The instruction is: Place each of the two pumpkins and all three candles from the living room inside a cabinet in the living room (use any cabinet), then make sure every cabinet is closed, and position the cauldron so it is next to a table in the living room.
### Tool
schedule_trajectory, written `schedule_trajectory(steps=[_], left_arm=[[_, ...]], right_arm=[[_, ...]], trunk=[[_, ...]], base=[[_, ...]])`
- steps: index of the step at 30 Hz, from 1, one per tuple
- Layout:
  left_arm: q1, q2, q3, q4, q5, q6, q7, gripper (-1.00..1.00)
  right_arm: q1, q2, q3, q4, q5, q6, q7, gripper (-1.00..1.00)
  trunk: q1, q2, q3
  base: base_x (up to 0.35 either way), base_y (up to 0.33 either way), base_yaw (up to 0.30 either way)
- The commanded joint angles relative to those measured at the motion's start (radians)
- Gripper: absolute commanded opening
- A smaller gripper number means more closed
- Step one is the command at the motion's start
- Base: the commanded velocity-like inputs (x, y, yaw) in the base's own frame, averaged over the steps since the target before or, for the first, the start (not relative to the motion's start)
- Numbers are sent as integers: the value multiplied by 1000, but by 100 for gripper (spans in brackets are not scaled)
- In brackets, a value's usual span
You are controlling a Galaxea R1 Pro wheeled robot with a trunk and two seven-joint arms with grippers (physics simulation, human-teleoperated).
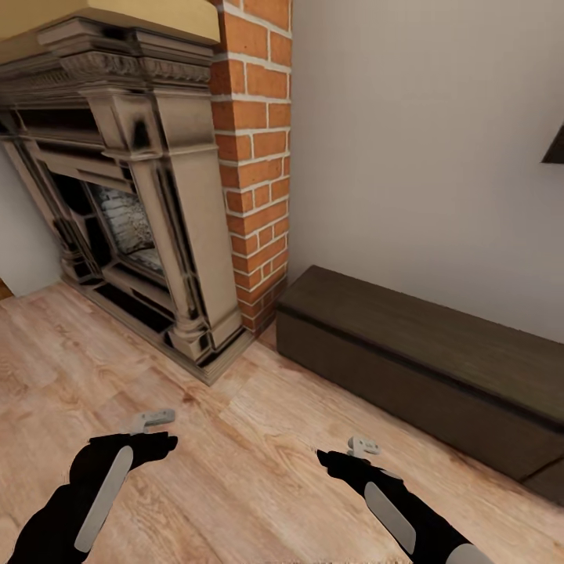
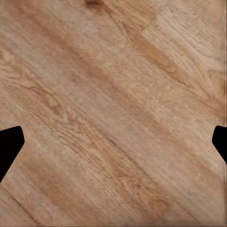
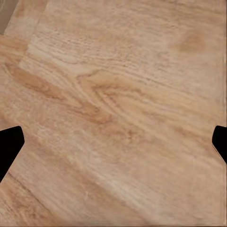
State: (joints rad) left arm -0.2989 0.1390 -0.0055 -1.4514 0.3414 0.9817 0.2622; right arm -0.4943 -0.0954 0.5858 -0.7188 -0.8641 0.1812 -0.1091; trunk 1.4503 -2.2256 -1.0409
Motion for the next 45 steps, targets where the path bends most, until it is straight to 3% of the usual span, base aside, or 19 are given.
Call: schedule_trajectory(steps=[1,32,45], left_arm=[[0,1,-1,-1,11,3,9,100],[0,2,-22,-1,10,3,9,100],[0,2,-22,-1,8,3,8,100]], right_arm=[[-1,-1,6,-2,-9,1,-9,100],[-1,-1,6,-1,-9,1,-9,100],[-1,-1,6,-1,-9,1,-9,100]], trunk=[[0,0,-1],[0,0,-1],[0,0,-1]], base=[[-89,0,-280],[-104,1,-280],[-83,119,-281]])
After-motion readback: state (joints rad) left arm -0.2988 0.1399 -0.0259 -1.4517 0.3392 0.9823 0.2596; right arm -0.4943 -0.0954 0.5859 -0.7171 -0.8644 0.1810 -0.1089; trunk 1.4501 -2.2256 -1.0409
